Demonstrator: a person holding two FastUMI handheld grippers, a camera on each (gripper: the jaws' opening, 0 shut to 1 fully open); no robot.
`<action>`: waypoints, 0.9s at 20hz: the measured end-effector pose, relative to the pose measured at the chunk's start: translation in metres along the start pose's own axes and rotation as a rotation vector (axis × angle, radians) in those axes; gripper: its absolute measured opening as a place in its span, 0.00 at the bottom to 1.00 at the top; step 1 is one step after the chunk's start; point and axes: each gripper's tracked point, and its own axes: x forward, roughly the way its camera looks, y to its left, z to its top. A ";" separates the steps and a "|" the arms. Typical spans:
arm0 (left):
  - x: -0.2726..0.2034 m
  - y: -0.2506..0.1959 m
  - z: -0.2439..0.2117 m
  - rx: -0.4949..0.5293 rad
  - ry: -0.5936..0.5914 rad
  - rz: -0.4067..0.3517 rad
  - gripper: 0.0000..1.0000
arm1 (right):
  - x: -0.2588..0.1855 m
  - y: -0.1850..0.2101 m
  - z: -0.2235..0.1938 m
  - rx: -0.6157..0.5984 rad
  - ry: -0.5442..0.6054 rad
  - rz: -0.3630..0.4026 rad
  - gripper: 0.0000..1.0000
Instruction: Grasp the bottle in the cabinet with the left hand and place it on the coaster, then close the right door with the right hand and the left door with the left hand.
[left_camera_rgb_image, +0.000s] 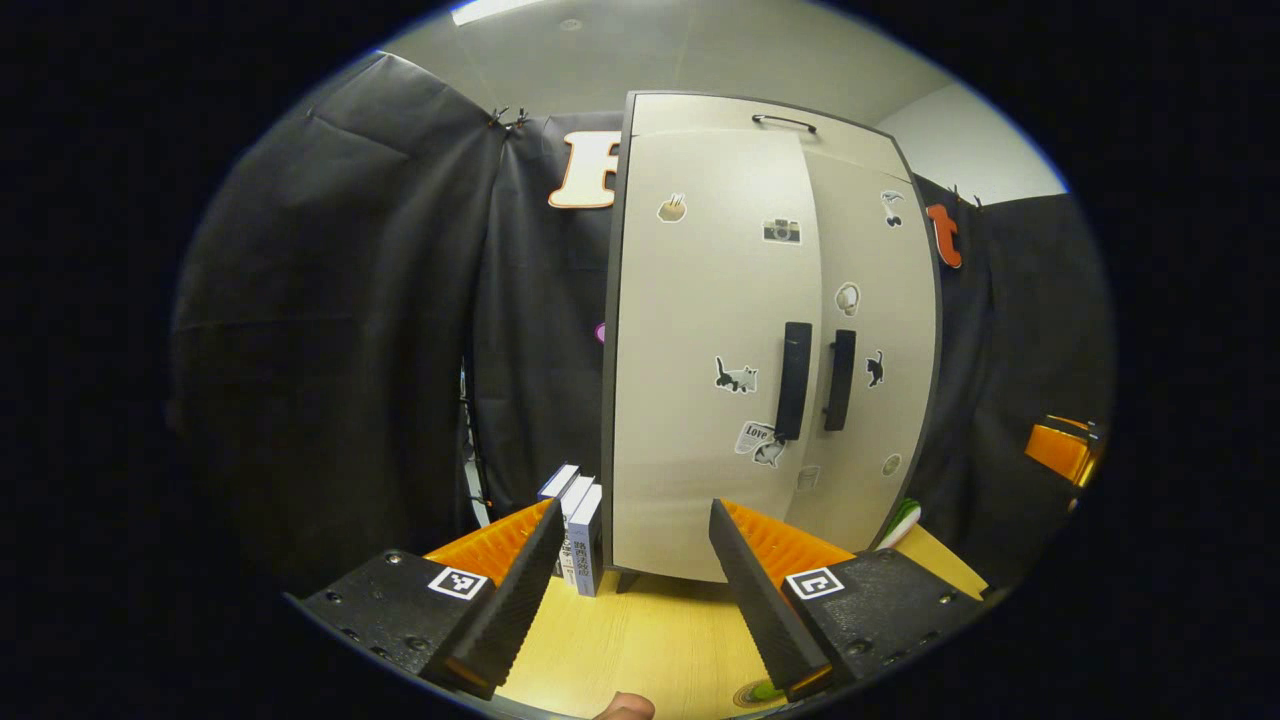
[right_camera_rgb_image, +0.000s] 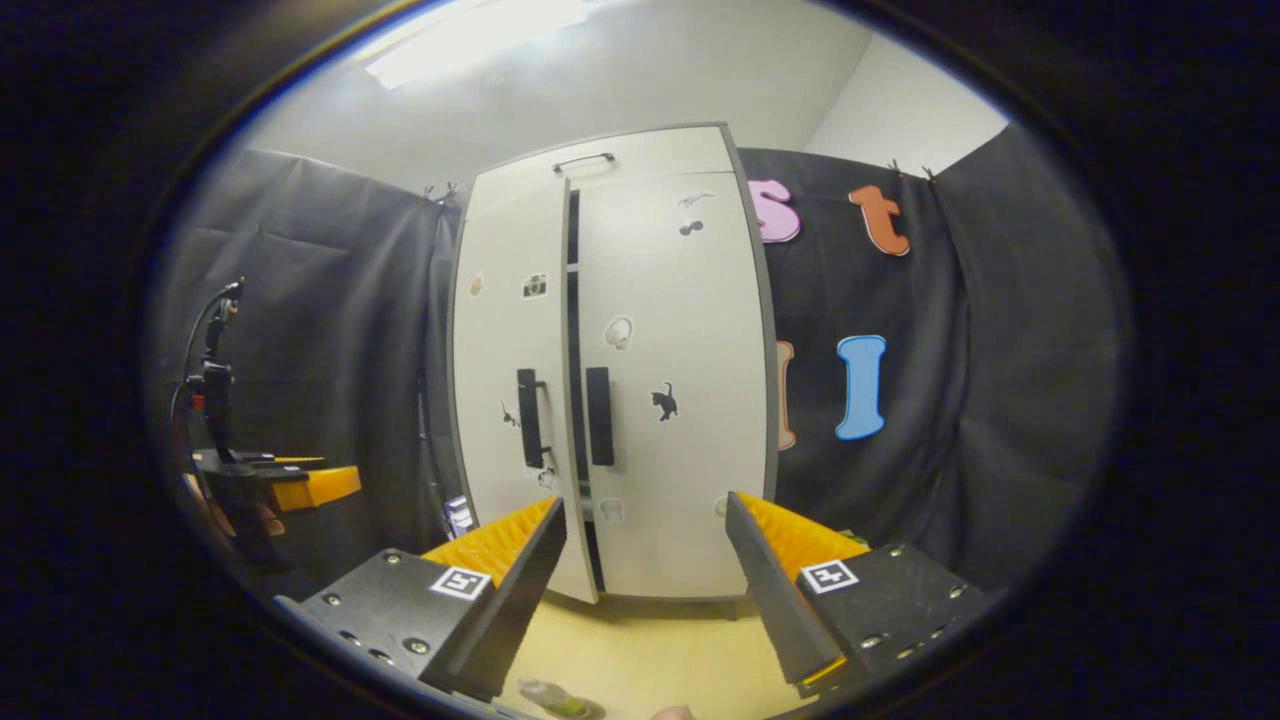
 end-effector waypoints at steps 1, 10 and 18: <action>-0.002 -0.002 0.002 0.006 -0.008 -0.007 0.93 | 0.000 0.004 0.000 -0.002 -0.001 0.002 0.97; -0.002 -0.003 0.015 0.031 -0.043 -0.042 0.93 | 0.003 0.002 0.004 0.040 0.017 -0.051 0.97; 0.005 -0.012 0.008 0.036 -0.024 -0.098 0.93 | -0.003 -0.003 0.000 0.021 0.025 -0.085 0.97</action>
